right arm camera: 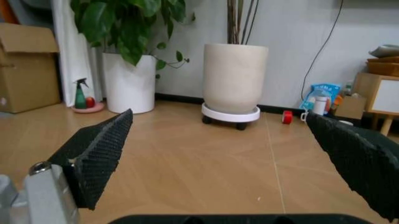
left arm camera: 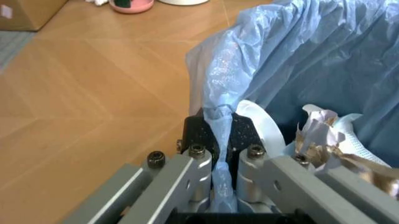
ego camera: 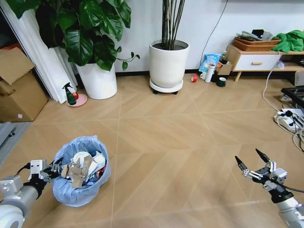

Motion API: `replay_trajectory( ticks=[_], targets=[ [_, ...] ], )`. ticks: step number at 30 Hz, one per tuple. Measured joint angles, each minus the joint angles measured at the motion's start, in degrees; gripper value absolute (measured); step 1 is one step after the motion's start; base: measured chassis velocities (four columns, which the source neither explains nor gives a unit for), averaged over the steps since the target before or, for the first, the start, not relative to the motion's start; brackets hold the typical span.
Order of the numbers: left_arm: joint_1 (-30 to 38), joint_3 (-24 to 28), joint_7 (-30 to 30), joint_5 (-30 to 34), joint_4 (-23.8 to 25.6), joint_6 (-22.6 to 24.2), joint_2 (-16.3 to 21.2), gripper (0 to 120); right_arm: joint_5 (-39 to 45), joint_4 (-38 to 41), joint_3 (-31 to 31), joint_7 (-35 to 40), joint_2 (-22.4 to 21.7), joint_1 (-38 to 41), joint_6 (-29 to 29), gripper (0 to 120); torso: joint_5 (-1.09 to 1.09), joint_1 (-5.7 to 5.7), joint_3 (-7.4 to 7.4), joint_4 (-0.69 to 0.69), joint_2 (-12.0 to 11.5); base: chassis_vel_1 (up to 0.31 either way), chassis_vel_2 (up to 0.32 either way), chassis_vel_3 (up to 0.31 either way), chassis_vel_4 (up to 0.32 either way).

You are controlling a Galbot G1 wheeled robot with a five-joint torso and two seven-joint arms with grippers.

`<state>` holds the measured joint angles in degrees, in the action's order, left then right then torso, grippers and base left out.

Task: Pick up the trash bin and place the garbage on the floor into it.

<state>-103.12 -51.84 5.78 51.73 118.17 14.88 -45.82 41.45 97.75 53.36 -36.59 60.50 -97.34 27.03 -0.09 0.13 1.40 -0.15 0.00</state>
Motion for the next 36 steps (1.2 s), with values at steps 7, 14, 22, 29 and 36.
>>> replay_trajectory(
  ticks=[7, 14, 22, 29, 36],
  targets=[
    [-0.11, -0.17, 0.02, 0.07, 0.07, 0.02, 0.03, 0, 0.01, 0.28, 0.34, -0.48, 0.16, -0.26, -0.01, 100, -0.01, -0.01, -0.01, 0.01, 0.0, 0.282, -0.29, -0.291, 0.291],
    [-0.13, -0.11, 0.0, 0.04, 0.13, 0.02, -0.13, 0, 0.07, 0.33, 0.5, -1.06, 0.58, -0.5, 0.16, 100, 0.01, 0.0, 0.0, 0.01, 0.0, 0.219, -0.219, -0.206, 0.231],
    [-0.12, -0.06, 0.0, 0.02, 0.24, 0.02, -0.31, 0, 0.36, 0.41, 0.86, -1.32, 0.58, -0.66, 0.31, 100, -0.06, 0.01, 0.01, 0.02, 0.0, 0.175, -0.166, -0.176, 0.176],
    [-0.12, -0.06, 0.01, -0.05, 0.33, 0.01, -0.42, 0, 0.54, 0.47, 0.94, -1.56, 0.54, -0.67, 0.38, 100, 0.04, 0.0, 0.0, -0.02, 0.0, 0.167, -0.17, -0.171, 0.169],
    [-0.05, 0.27, 0.04, -0.3, 0.33, 0.01, -0.91, 0, 0.61, 0.34, 0.98, -1.86, 0.75, -0.69, 0.55, 100, 0.03, 0.01, 0.01, 0.01, 0.0, 0.171, -0.141, -0.153, 0.156]
  ],
)
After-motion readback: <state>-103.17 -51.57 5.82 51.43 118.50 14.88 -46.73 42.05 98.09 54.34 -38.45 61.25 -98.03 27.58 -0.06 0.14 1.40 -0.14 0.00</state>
